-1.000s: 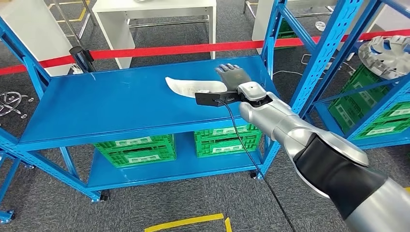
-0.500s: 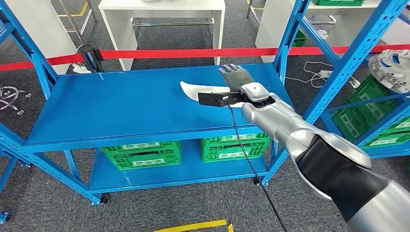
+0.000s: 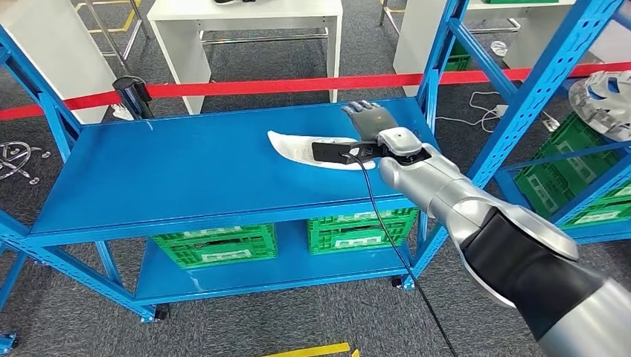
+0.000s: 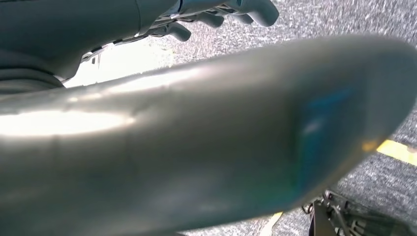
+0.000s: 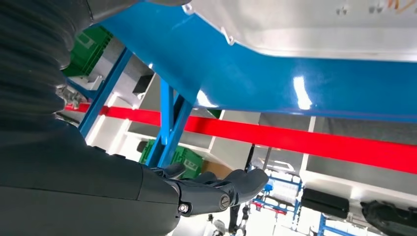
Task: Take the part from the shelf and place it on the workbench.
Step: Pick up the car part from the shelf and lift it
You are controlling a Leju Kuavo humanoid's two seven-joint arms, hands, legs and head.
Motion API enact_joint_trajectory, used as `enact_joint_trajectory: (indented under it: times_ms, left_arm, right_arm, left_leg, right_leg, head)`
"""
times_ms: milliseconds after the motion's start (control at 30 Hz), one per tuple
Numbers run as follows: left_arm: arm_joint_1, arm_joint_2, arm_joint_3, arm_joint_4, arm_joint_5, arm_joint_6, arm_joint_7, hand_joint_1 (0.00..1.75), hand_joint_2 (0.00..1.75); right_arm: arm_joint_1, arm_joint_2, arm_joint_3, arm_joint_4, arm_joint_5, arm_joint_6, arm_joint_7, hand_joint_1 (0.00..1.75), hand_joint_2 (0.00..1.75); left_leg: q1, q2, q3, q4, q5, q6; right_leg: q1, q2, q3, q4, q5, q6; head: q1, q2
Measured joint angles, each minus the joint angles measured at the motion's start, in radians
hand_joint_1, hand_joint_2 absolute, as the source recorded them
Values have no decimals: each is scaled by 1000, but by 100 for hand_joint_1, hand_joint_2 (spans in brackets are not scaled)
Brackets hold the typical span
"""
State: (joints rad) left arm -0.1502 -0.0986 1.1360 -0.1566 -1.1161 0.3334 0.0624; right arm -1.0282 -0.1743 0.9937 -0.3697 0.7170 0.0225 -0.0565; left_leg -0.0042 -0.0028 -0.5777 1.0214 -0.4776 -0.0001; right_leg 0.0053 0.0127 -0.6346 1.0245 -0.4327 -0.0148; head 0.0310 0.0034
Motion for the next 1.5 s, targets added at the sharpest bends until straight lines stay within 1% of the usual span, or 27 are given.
enact_joint_trajectory:
  times_ms: [233,500,633,700,767,867,967,1200,1500]
  left_arm:
    - [-3,3,0,0,-4,0,5,0,0]
    - [-3,3,0,0,-6,0,7,0,0]
    - [-3,3,0,0,-7,0,4,0,0]
    - [-3,3,0,0,-7,0,2,0,0]
    - [-3,3,0,0,-8,0,0,0,0]
    - [-3,3,0,0,-11,0,0,0,0]
    - [-3,3,0,0,-14,0,0,0,0]
    - [-3,4,0,0,-15,0,8,0,0]
    - [-2,7,0,0,-15,0,7,0,0]
  right_arm:
    - [24,0,-1,3,-23,58,-9,0,175]
    - [48,1,-7,7,-36,50,-17,0,175]
    - [64,11,-14,7,-38,-1,-15,0,0]
    - [59,16,-19,6,-40,-22,-16,0,87]
    - [48,19,-28,4,-45,-22,-21,0,175]
    - [35,22,-35,4,-48,3,-29,0,175]
    - [43,26,-35,4,-49,27,-29,0,175]
    - [108,37,-35,10,-48,33,-8,0,175]
    - [139,49,-35,22,-55,46,3,1,175]
  left_leg:
    - [1,0,1,-4,2,-6]
    - [1,-1,2,-3,1,-6]
    - [0,-2,2,-3,1,-6]
    - [0,-2,2,-3,1,-6]
    - [-1,-2,2,-3,1,-6]
    - [-1,-2,2,-3,1,-6]
    - [-1,-2,2,-3,1,-5]
    - [-1,-2,2,-3,1,-5]
    - [-1,-2,2,-3,1,-5]
  right_leg:
    - [0,-1,0,1,-2,-3]
    - [-3,-1,2,0,-2,-3]
    - [-4,-3,3,0,-1,-2]
    - [-4,-3,3,0,-1,-2]
    - [-4,-3,3,0,-1,-2]
    - [-4,-3,4,-1,-1,-2]
    - [-4,-3,4,-1,-1,-2]
    - [-4,-4,4,-1,-1,-2]
    - [-4,-4,4,-1,-1,-2]
  head:
    - [0,0]
    - [0,0]
    - [0,0]
    - [0,0]
    - [0,0]
    - [0,0]
    - [0,0]
    - [0,0]
    - [0,0]
